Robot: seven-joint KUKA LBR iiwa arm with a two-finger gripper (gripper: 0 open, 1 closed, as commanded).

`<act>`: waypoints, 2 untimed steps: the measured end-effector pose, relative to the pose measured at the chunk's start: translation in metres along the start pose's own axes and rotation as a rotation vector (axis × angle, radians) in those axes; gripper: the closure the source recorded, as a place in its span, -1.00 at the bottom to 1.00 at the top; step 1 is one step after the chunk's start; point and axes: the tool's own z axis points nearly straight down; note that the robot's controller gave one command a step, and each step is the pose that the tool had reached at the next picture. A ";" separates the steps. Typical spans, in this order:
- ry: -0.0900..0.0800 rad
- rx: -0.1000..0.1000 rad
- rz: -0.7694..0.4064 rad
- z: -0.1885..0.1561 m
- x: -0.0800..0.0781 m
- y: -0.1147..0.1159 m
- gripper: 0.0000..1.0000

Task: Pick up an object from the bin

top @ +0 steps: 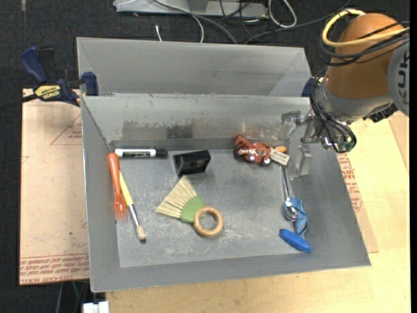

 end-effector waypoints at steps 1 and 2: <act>-0.006 0.001 -0.002 -0.003 -0.001 0.000 -1.00; -0.010 0.000 0.150 0.070 -0.019 -0.005 -1.00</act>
Offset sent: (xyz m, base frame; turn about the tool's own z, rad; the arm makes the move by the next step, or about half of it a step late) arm 0.0336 -0.0106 -0.1472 0.3028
